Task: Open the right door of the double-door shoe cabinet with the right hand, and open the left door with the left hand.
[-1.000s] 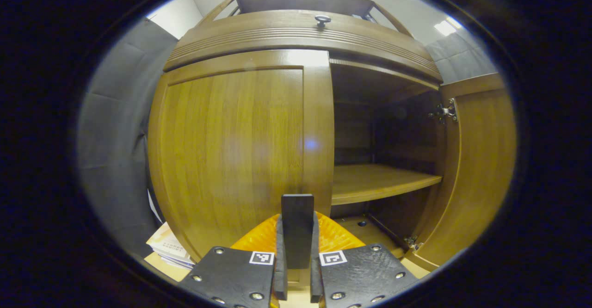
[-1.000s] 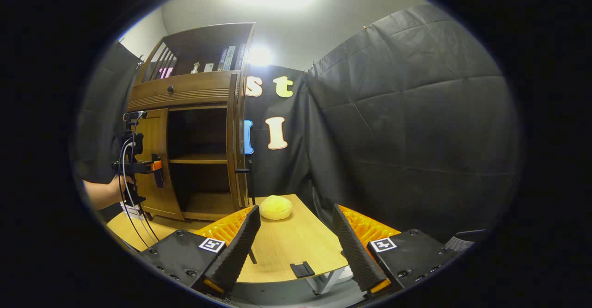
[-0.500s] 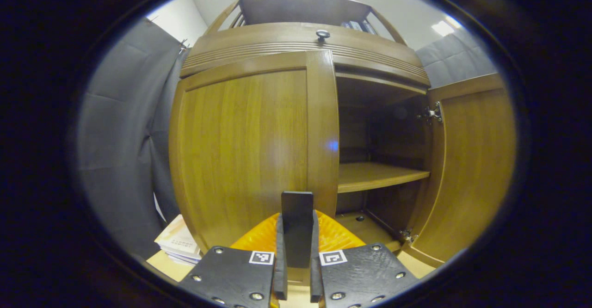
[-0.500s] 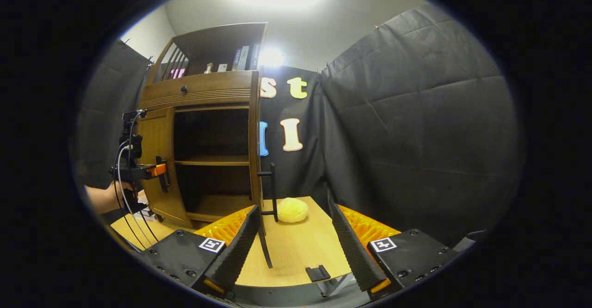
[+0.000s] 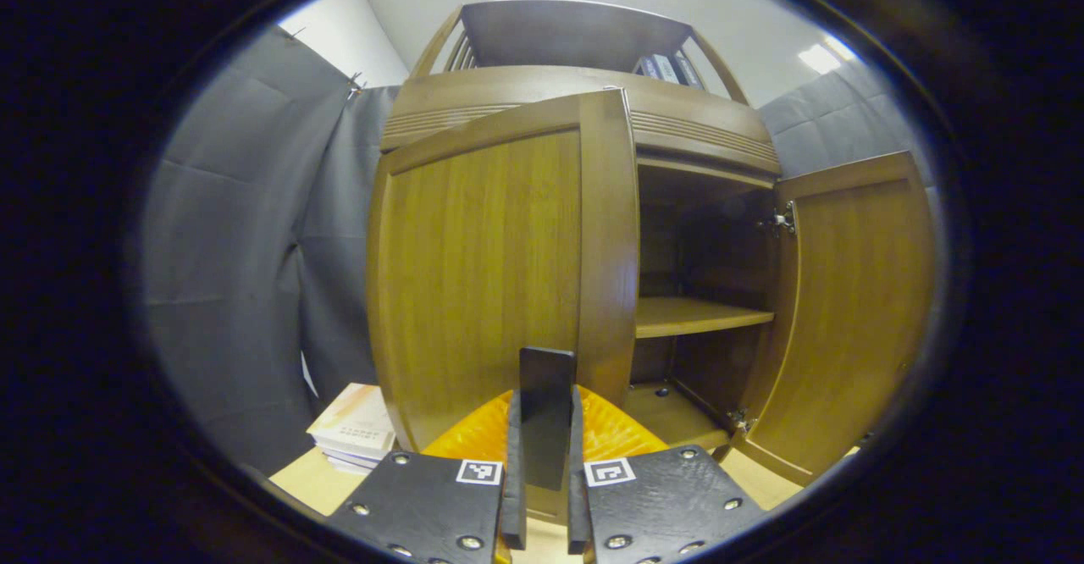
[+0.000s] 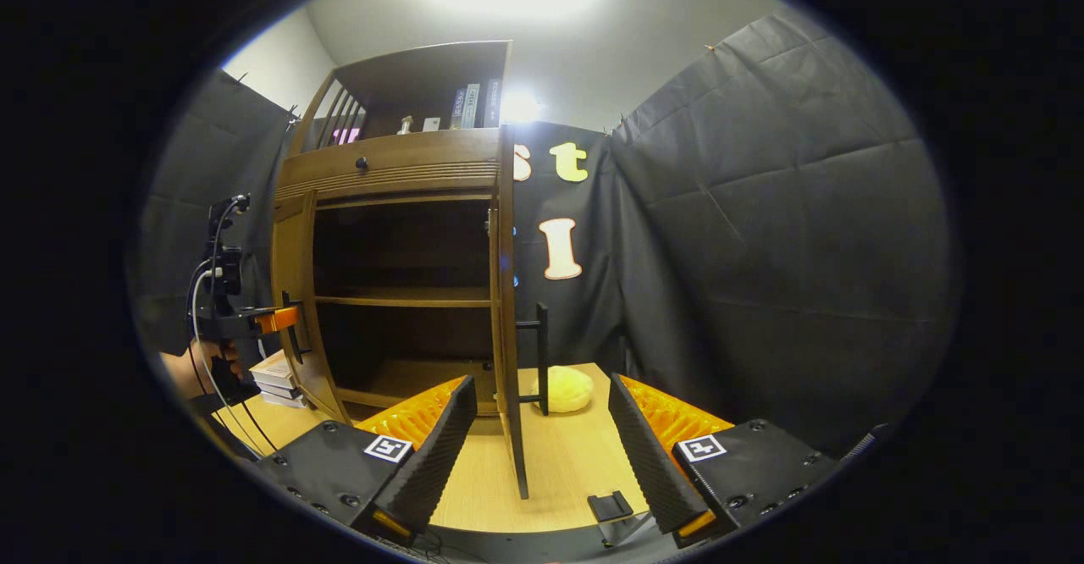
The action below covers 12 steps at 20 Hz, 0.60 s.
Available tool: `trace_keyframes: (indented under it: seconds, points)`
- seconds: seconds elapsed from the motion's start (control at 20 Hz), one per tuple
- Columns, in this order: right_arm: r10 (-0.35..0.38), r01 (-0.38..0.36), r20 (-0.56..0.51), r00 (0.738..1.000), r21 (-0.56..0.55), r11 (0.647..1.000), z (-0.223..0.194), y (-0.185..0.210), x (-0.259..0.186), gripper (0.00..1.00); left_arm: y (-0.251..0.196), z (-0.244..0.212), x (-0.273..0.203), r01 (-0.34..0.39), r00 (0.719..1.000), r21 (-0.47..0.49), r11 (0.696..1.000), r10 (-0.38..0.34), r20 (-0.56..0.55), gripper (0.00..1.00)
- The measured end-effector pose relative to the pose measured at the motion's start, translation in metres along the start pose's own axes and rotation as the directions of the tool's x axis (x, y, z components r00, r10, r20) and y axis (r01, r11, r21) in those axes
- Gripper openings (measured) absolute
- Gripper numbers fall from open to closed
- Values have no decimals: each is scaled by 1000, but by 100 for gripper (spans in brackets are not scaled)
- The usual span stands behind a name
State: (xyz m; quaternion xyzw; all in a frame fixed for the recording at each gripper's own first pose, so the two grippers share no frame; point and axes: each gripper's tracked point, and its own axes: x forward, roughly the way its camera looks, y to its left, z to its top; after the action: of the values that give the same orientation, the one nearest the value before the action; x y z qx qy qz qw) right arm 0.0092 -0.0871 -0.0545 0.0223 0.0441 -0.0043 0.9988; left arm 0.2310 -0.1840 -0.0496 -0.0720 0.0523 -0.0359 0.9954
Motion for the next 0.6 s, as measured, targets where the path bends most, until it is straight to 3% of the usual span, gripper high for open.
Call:
trace_keyframes:
  seconds: [0.35,0.6]
  points:
    - [67,-67,-3,998,13,998,-2,27,13,96,18,2,-27,-3,1000,-13,1000,3,-7,14]
    - [106,-106,-1,994,15,994,0,46,21,96,37,2,-48,-19,1000,-5,1000,19,-8,17]
